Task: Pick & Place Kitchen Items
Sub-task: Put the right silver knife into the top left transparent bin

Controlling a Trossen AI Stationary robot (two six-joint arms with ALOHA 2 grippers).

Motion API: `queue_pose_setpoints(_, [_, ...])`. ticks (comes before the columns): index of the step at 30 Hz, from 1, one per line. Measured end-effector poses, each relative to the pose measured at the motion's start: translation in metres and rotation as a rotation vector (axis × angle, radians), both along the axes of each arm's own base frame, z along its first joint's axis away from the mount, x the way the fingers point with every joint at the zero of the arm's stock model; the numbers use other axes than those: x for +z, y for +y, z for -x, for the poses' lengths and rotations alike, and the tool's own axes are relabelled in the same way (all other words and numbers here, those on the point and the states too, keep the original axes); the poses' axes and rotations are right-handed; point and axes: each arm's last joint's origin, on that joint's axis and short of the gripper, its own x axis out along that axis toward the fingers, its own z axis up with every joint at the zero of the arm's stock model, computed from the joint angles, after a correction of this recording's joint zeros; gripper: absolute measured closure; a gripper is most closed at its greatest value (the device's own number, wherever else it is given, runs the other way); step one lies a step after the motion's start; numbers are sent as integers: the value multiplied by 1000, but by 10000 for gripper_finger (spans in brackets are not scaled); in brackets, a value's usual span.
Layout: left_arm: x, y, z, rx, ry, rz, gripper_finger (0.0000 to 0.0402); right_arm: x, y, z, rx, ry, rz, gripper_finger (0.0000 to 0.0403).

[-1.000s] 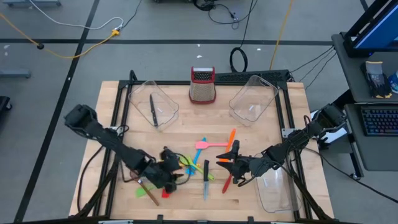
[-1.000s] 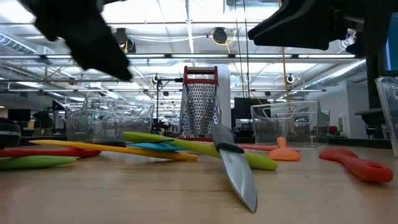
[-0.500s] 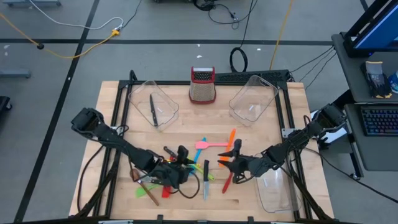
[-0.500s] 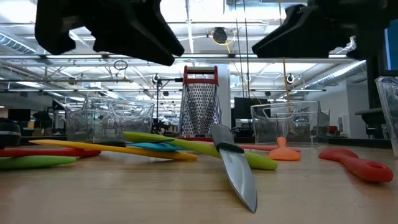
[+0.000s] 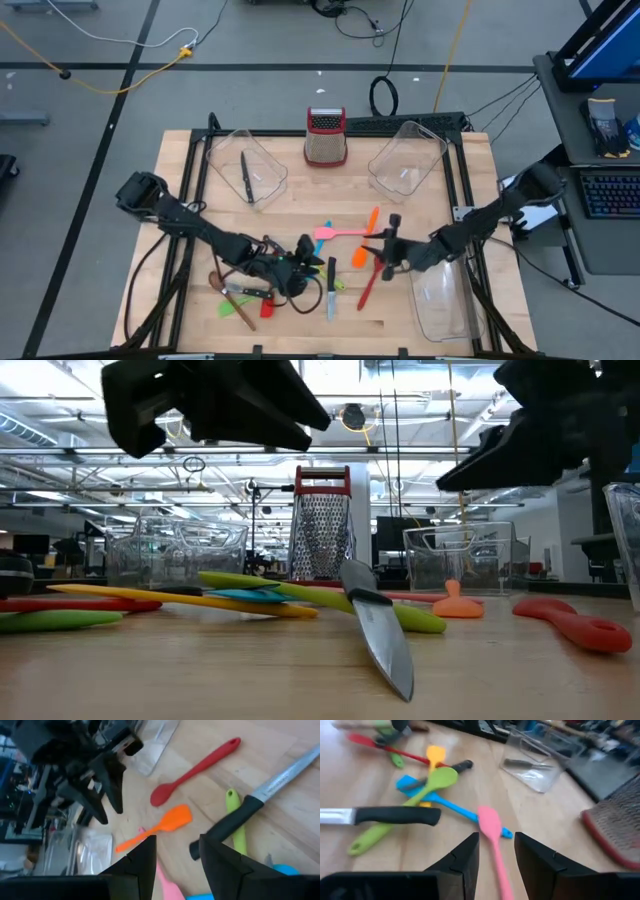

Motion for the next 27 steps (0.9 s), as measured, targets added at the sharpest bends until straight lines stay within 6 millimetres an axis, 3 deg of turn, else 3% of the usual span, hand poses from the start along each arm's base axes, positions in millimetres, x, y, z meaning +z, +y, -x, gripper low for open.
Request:
queue_pose_setpoints(8, [7,7,-28,-13,1,-7,250,15,-30,36,165,-108,-199,287])
queue_pose_setpoints(15, [-8,13,-61,-47,219,-121,250,25,-45,54,248,-213,-295,287])
queue_pose_setpoints(21, [2,15,-66,-102,290,-126,250,30,-50,58,250,-256,-309,287])
queue_pose_setpoints(27, [-5,15,-60,-266,402,-141,250,30,-51,58,248,-257,-309,287])
